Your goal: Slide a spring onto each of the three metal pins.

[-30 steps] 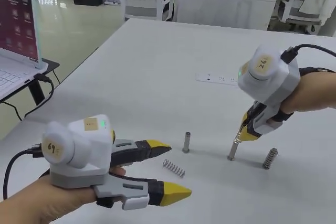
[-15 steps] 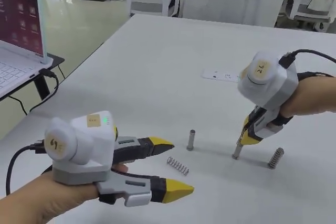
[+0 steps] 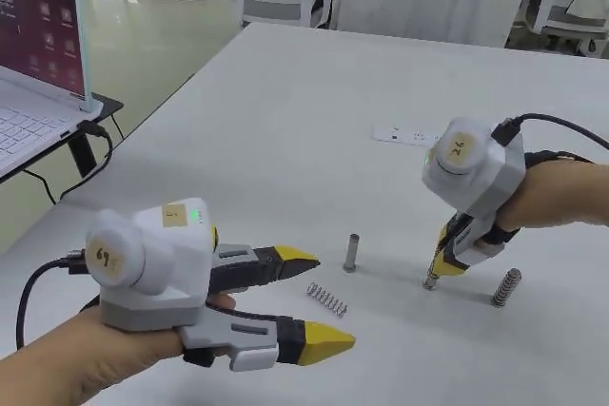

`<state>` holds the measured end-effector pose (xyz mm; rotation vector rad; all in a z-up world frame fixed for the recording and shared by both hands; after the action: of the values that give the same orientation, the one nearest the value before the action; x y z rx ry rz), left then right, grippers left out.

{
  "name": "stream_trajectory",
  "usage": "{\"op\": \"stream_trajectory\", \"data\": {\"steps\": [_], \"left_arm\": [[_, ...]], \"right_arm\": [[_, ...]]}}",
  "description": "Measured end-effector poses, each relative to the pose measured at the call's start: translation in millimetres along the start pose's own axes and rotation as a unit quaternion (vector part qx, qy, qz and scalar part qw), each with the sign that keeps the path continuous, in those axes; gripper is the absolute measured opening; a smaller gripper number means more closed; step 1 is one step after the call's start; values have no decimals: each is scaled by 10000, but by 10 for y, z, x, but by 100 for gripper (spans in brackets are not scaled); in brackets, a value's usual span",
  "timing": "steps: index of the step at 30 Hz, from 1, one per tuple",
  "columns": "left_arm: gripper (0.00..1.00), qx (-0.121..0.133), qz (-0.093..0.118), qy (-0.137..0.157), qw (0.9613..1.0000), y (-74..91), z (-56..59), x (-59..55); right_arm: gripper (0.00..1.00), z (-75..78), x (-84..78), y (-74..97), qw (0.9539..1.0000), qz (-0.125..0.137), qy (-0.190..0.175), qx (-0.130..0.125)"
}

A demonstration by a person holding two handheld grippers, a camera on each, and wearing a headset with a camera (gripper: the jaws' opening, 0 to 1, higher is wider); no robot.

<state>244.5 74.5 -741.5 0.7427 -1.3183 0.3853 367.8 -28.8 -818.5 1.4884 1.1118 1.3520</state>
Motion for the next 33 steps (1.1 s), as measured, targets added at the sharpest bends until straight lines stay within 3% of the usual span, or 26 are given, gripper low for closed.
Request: {"op": "stream_trajectory", "data": {"steps": [15, 33], "left_arm": [[49, 12, 14, -5, 10000, 5, -1, 3], [49, 11, 47, -16, 10000, 18, 2, 22]], "right_arm": [[9, 12, -29, -143, 9999, -102, -49, -48], [13, 0, -64, -150, 9999, -46, -133, -64]]}}
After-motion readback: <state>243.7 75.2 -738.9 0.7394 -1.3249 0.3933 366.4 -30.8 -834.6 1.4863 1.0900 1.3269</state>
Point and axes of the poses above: the centre of the closed fingertips' face, and the gripper's own axes: y roughly backward along the fingers, z roughly to its right, x roughly out of its top, the point moved 1 cm from there along y, roughly backward along the fingers, and after that the axes turned 10 degrees about x, right-handed, at the moved point
